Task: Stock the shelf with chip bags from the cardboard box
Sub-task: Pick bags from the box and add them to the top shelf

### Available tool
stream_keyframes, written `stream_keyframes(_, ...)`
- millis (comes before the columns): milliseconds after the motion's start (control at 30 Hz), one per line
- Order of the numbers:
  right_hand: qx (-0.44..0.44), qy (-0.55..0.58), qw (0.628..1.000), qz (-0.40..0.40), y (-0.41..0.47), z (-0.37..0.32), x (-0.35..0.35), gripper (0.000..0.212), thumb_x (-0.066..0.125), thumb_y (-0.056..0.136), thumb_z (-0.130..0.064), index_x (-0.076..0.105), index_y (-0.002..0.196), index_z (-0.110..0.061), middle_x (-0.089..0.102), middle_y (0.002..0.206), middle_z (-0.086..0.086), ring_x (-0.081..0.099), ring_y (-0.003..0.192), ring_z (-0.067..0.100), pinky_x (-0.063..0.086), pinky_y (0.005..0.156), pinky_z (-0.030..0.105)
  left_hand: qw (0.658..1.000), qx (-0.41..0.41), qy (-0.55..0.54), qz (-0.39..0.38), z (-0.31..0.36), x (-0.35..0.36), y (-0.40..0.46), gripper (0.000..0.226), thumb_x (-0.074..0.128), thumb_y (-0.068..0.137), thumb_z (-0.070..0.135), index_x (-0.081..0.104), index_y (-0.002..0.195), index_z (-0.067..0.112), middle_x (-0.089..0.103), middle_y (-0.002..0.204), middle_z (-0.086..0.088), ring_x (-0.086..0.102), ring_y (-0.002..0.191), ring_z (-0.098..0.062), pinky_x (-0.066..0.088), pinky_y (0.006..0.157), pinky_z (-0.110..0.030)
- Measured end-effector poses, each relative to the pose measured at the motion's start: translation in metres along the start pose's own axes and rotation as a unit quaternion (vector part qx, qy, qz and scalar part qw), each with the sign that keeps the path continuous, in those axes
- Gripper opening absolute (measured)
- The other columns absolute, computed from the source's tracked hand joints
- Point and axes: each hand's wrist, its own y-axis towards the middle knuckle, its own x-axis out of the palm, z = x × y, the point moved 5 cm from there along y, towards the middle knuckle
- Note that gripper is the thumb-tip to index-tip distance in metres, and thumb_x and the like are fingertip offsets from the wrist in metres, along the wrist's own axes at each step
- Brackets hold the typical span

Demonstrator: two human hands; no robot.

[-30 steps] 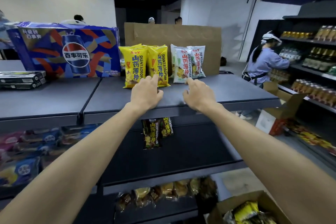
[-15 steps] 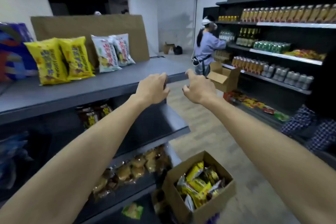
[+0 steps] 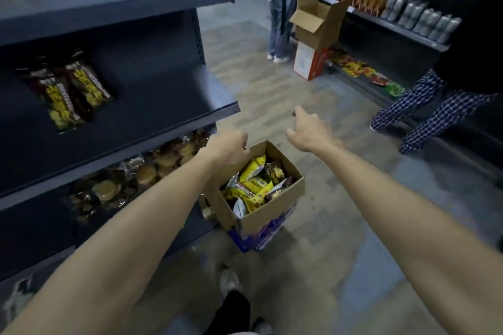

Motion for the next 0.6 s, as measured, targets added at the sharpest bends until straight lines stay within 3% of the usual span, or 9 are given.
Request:
stream_keyframes(200, 0.054, 0.035, 0.994, -0.087, 0.014, 0.023, 0.081, 0.044, 0.053, 0.090, -0.028, 0.044, 0.131, -0.016, 0.059, 0.121, 0.017, 0.057, 0.109, 0.037, 0.049, 0.086, 0.040, 0.995, -0.033, -0.057, -0.079, -0.029, 0.074, 0.025, 0.025, 0.050, 0.093, 0.036, 0.054, 0.105, 0.015, 0.060, 0.102, -0.009, 0.058, 0.083, -0.029, 0.046, 0.062, -0.034)
stream_keyframes(300, 0.091, 0.047, 0.987, -0.126, 0.024, 0.036, 0.123, 0.037, 0.054, 0.089, -0.029, 0.049, 0.123, -0.013, 0.061, 0.115, 0.017, 0.059, 0.104, 0.036, 0.050, 0.083, 0.038, 0.986, -0.045, -0.113, -0.115, -0.053, 0.116, 0.041, 0.019, 0.050, 0.091, 0.034, 0.051, 0.098, 0.016, 0.062, 0.091, -0.010, 0.060, 0.077, -0.028, 0.049, 0.061, -0.035)
stream_keyframes(467, 0.150, 0.035, 0.973, -0.172, 0.034, 0.061, 0.185, 0.025, 0.051, 0.091, -0.025, 0.054, 0.111, -0.010, 0.061, 0.119, 0.018, 0.055, 0.112, 0.036, 0.046, 0.087, 0.038, 0.970, -0.057, -0.165, -0.167, -0.078, 0.179, 0.061, 0.018, 0.050, 0.090, 0.026, 0.042, 0.075, 0.019, 0.054, 0.072, -0.008, 0.055, 0.063, -0.024, 0.034, 0.051, -0.027)
stream_keyframes(600, 0.165, 0.034, 0.965, -0.202, 0.042, 0.073, 0.220, 0.030, 0.053, 0.093, -0.024, 0.054, 0.117, -0.004, 0.057, 0.123, 0.021, 0.051, 0.118, 0.037, 0.043, 0.092, 0.037, 0.961, -0.065, -0.165, -0.213, -0.086, 0.215, 0.071, 0.014, 0.049, 0.089, 0.026, 0.045, 0.083, 0.014, 0.052, 0.073, -0.008, 0.052, 0.061, -0.024, 0.041, 0.054, -0.031)
